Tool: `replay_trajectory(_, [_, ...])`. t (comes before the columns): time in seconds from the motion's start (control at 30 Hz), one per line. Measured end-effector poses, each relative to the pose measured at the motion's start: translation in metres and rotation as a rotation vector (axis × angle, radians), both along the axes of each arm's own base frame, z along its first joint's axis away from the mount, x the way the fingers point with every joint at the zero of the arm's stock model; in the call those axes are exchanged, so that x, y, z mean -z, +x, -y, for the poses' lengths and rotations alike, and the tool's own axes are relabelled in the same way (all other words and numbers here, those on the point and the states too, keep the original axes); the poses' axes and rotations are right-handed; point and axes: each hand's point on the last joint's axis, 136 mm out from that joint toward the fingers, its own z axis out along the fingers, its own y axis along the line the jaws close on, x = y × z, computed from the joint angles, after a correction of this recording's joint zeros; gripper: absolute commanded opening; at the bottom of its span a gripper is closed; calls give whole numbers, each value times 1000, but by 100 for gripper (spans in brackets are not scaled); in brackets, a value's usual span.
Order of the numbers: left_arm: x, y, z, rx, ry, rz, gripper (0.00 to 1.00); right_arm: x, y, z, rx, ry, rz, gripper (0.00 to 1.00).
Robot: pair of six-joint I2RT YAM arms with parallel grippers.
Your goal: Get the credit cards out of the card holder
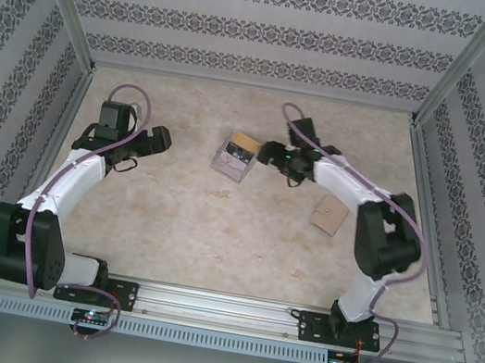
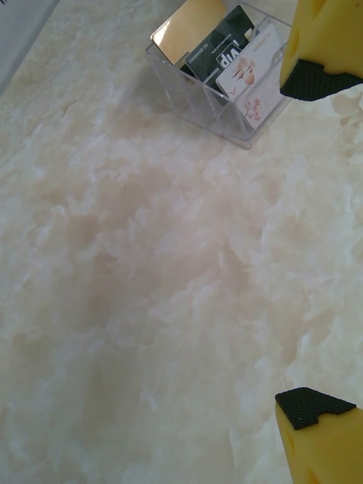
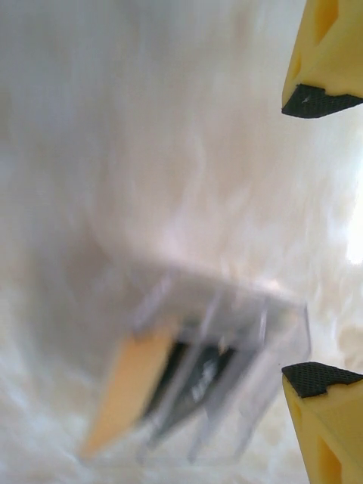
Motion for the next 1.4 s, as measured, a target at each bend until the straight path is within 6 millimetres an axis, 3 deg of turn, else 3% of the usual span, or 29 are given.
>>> replay_trajectory(0.17, [0, 0, 0, 0, 0, 0, 99, -10, -29, 98, 202, -108, 6, 83])
replay_trajectory(0.27, [0, 0, 0, 0, 0, 0, 99, 2, -50, 133, 268, -190, -44, 82])
replay_trajectory(0.4, [0, 0, 0, 0, 0, 0, 99, 25, -73, 153, 290, -260, -130, 81])
replay_trajectory(0.6, [0, 0, 0, 0, -1, 0, 99, 48, -81, 152, 260, -283, -206, 77])
replay_trajectory(0.8, [-2, 0, 0, 0, -1, 5, 99, 65, -86, 134, 197, -281, -258, 77])
replay_trajectory(1.0, [-2, -1, 1, 3, -4, 2, 99, 69, -84, 98, 109, -270, -254, 77])
replay_trajectory(1.1, [-2, -1, 1, 0, -11, 1, 99, 68, -86, 67, 50, -250, -241, 77])
replay_trajectory(1.4, [-2, -2, 8, 17, -49, -3, 99, 59, -109, -54, -170, -128, -206, 77])
